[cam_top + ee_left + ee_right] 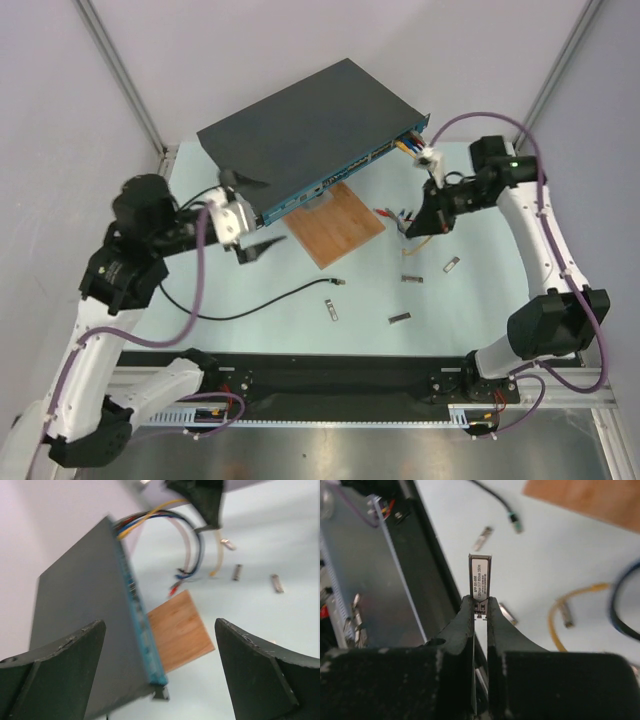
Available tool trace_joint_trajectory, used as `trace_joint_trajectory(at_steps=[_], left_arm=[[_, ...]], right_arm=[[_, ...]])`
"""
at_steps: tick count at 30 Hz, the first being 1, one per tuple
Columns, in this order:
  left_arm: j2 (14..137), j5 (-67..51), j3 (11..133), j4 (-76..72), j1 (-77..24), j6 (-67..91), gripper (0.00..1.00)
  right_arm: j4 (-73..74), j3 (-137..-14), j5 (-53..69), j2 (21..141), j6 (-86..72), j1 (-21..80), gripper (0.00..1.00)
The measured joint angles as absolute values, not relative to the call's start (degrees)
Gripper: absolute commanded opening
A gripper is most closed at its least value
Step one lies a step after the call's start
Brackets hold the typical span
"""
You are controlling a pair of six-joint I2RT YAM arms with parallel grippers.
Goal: Insert the plug into the switch port
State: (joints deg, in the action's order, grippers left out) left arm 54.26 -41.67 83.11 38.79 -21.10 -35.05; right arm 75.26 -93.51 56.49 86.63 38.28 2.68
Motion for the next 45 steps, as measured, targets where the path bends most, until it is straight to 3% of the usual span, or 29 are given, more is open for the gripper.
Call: trace_joint_trajectory(at_steps=[8,15,27,39,40,41,42,43,45], left_arm=[[57.52,-31.22,75.92,41.67,-49.15,-55.66,0.86],[61.78,-24.34,74.02,40.18,-60.10,-60.75,0.72],[64.01,-14.66,66.30,36.93,-66.22,-63.11,0.61],[64.88,-12.19,65.56,35.86,-67.42,-62.96,0.28],[64.86,-12.27,65.56,35.97,-67.68,-62.94,0.17],[64.86,-12.27,65.56,36.14,-67.85,-62.85,0.12],[64.88,-12.36,65.58,36.47,-67.90,-62.89,0.07],[64.88,-12.29,65.56,36.69,-67.94,-62.83,0.00],[65.04,-12.69,65.60,37.26,-67.96,-61.52,0.00]], right_arm=[[76.31,-90.45,57.71,86.67,37.85,21.02,0.00],[75.96,-89.97,59.72,87.00,32.38,30.89,0.00],[76.27,-89.97,58.70,87.74,31.77,38.15,0.00],[76.27,-90.02,57.74,87.77,31.51,39.83,0.00],[76.27,-90.04,57.80,87.79,31.44,39.59,0.03],[76.29,-90.13,57.87,87.81,31.31,39.35,0.15],[76.58,-90.28,57.95,87.88,30.96,39.05,0.32],[76.66,-90.43,58.11,87.90,30.55,38.76,0.60],[76.53,-90.94,57.69,87.92,30.26,37.78,0.79]])
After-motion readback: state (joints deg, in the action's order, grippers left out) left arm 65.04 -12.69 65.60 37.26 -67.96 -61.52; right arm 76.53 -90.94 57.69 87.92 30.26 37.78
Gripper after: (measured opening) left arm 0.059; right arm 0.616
